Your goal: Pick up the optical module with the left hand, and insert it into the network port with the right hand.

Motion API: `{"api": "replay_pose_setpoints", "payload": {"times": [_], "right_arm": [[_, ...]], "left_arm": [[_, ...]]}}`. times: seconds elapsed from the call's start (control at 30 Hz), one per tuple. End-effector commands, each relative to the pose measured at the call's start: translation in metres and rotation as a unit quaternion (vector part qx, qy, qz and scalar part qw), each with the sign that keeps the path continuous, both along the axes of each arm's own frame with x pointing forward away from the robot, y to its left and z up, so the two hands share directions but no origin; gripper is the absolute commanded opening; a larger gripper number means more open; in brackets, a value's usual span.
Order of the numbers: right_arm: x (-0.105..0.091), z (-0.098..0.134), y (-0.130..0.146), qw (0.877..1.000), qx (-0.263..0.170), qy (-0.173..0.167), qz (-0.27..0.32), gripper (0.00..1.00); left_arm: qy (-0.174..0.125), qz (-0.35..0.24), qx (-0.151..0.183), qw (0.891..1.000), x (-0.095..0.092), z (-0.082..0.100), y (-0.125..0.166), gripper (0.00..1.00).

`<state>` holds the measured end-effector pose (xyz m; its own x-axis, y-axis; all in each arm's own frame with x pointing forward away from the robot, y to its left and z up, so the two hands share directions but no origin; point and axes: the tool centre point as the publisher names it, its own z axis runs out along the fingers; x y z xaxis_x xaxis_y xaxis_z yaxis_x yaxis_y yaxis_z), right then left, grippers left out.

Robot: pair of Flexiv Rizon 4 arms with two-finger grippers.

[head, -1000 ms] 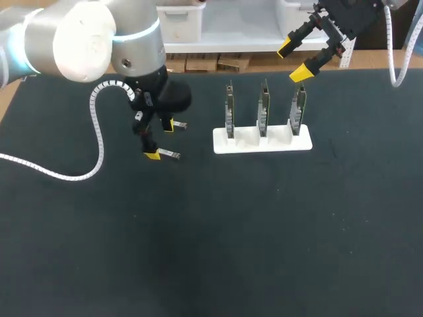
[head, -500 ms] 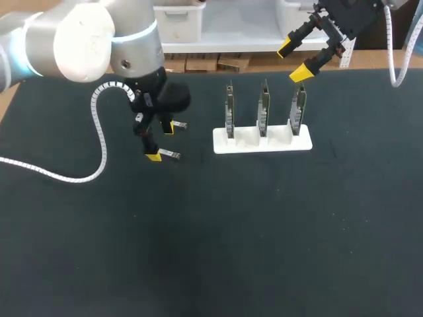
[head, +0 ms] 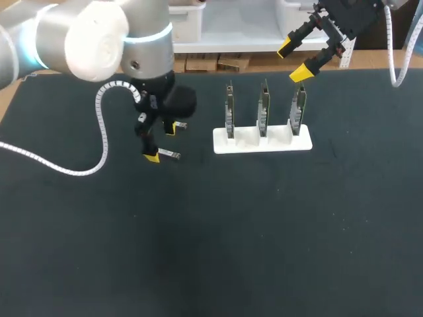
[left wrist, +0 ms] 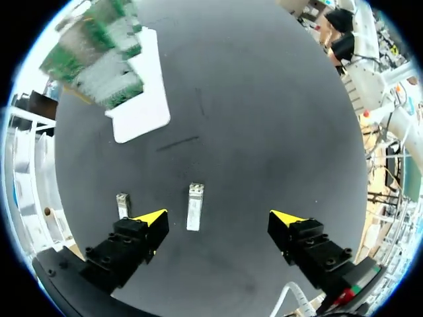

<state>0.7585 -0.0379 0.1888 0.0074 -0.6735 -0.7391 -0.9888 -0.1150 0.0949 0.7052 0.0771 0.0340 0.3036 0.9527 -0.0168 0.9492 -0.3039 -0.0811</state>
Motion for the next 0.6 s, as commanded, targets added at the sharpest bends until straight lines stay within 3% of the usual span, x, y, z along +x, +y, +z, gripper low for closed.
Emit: {"api": "replay_pose_setpoints", "payload": {"times": [0.03, 0.27, 0.6], "right_arm": [[0.0, 0.0, 0.0, 1.0, 0.0, -0.001, -0.001, 1.0], [0.0, 0.0, 0.0, 1.0, 0.0, -0.001, -0.001, 1.0], [0.0, 0.0, 0.0, 1.0, 0.0, -0.001, -0.001, 1.0]], "left_arm": [[-0.006, -0.007, 0.015, 1.0, 0.002, -0.005, -0.006, 1.0], [-0.023, 0.005, 0.008, 1.0, 0.002, -0.021, 0.007, 1.0], [-0.016, 0.013, 0.002, 1.0, 0.008, -0.035, 0.019, 1.0]]}}
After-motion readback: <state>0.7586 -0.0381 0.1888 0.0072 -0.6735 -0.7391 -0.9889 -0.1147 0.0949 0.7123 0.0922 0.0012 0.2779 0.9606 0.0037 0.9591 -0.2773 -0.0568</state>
